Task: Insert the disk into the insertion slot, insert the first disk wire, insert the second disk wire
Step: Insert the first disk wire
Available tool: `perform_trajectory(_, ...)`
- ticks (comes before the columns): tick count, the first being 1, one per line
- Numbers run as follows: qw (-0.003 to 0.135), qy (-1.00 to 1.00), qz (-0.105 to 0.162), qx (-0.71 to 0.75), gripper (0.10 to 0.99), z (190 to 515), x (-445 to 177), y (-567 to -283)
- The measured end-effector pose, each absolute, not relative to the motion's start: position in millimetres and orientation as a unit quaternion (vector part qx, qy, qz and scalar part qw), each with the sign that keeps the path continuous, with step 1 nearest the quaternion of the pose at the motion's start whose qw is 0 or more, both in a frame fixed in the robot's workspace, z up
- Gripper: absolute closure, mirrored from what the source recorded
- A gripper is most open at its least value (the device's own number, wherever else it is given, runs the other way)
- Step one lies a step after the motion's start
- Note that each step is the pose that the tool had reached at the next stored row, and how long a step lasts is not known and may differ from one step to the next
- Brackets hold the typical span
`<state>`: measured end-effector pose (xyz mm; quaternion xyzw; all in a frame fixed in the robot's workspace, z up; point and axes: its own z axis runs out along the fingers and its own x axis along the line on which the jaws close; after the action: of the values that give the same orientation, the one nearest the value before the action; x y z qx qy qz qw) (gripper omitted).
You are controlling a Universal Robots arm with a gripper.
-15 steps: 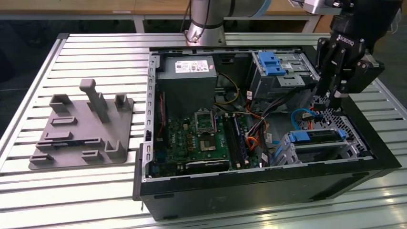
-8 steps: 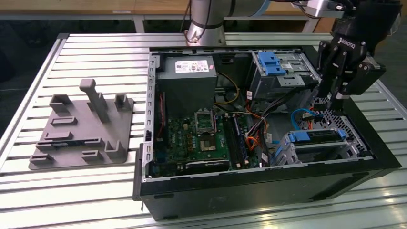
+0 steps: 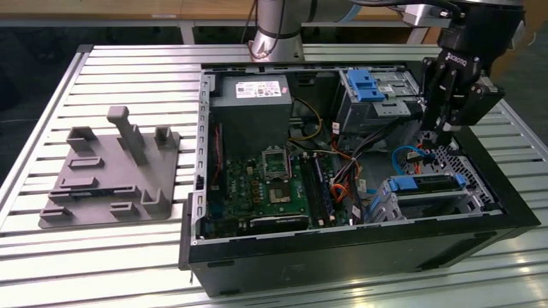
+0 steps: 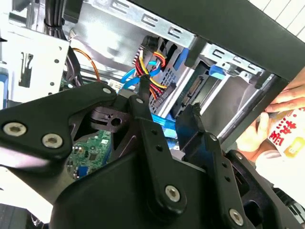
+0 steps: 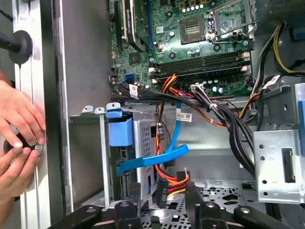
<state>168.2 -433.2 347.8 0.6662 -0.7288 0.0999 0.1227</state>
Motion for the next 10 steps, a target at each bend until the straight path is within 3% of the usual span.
perform_trajectory(3, 0.126, -0.728, 0.103, 0.666, 0.604, 345.6, 168.2, -431.5)
perform_trajectory(4, 0.127, -0.728, 0.104, 0.666, 0.678, 345.1, 168.3, -431.3)
perform_trajectory(10, 0.135, -0.727, 0.112, 0.664, 0.678, 343.9, 168.9, -431.1)
